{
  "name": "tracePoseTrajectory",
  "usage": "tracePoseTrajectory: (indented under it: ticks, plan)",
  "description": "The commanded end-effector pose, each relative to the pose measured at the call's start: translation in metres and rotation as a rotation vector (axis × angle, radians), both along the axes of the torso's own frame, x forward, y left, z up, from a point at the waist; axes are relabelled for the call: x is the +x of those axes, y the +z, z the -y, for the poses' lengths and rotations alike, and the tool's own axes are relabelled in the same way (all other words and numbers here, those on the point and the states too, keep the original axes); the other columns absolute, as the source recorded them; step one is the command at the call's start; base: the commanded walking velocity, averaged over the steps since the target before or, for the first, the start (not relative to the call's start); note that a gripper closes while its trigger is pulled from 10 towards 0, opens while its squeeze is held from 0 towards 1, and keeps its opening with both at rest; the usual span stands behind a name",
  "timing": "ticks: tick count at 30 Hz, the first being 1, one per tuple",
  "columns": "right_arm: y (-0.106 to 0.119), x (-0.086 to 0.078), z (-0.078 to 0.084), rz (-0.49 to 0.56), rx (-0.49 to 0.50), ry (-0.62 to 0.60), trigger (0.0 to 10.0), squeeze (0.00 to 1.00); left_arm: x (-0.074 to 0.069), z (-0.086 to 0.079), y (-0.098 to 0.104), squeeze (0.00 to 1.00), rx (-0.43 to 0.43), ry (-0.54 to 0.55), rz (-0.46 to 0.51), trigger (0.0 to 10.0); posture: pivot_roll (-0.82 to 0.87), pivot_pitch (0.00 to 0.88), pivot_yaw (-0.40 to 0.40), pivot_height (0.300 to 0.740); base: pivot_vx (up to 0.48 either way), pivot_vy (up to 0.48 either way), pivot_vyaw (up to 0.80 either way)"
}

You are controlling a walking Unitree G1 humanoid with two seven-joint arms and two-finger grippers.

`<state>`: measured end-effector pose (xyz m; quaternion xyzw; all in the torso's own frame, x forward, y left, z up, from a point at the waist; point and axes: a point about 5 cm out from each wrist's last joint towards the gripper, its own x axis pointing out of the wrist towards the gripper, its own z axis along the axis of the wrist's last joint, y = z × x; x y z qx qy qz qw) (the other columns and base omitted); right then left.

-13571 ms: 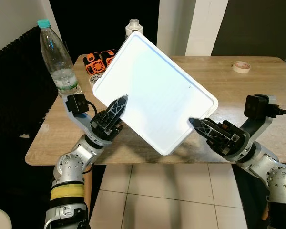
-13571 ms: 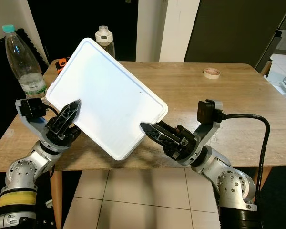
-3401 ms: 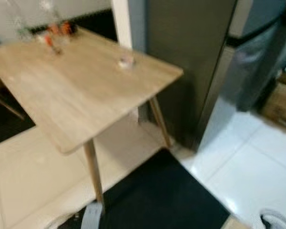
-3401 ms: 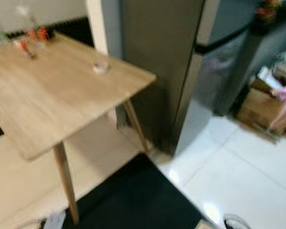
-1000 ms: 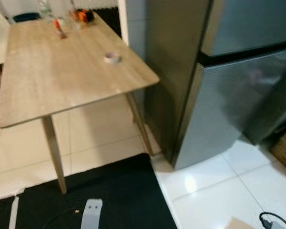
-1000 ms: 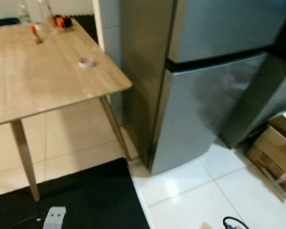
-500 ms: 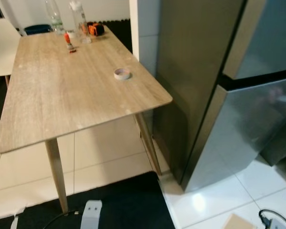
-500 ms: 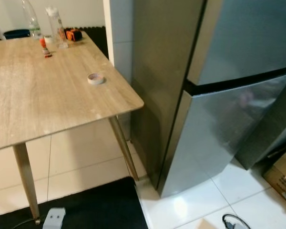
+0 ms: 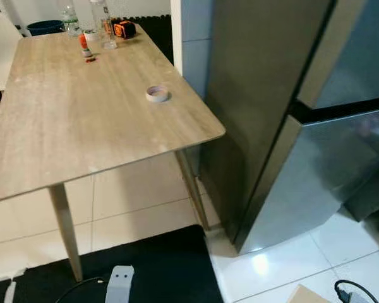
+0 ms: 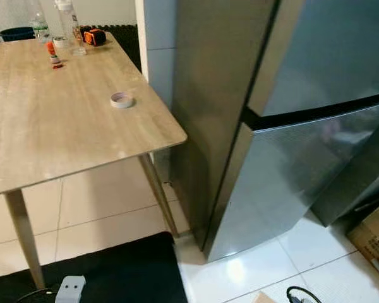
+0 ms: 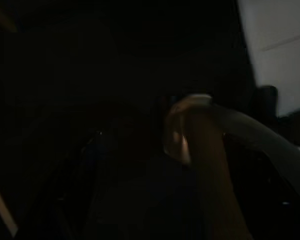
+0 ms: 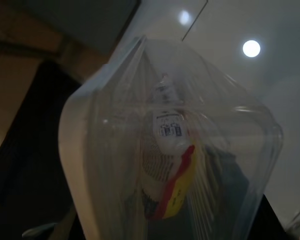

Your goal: Restocking fridge

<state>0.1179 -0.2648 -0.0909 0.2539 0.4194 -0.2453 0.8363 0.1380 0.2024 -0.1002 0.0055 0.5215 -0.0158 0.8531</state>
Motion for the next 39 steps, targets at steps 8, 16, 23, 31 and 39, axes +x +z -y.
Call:
tracePoseTrajectory:
  ticks: [8, 16, 23, 31, 39]
  plan:
    - [0.001, 0.002, 0.001, 0.002, -0.006, 0.017, 10.0, 0.0, 0.002, -0.001, 0.001, 0.0, 0.002, -0.006, 0.004, 10.0, -0.02, 0.0, -0.011, 0.74, 0.0, -0.204, 0.0]
    - [0.001, 0.003, 0.002, 0.005, -0.007, 0.015, 10.0, 0.0, 0.002, 0.0, 0.001, 0.0, 0.003, -0.006, 0.004, 10.0, -0.02, 0.0, -0.01, 0.74, 0.0, 0.0, 0.0]
    - [0.001, 0.003, 0.002, 0.006, -0.006, 0.015, 10.0, 0.0, 0.014, -0.005, 0.007, 0.0, 0.003, 0.081, 0.079, 10.0, -0.02, 0.0, -0.011, 0.74, 0.0, 0.0, 0.0]
    - [0.002, 0.003, 0.002, 0.007, -0.008, 0.018, 10.0, 0.0, 0.107, -0.03, 0.068, 1.0, -0.204, 0.316, 0.507, 10.0, -0.01, 0.0, -0.017, 0.74, 0.0, 0.0, 0.0]
    - [0.001, 0.002, 0.001, 0.006, -0.004, 0.014, 10.0, 0.0, 0.168, -0.01, 0.128, 1.0, -0.439, 0.072, 0.784, 10.0, -0.01, 0.0, -0.012, 0.74, 0.0, 0.0, 0.0]
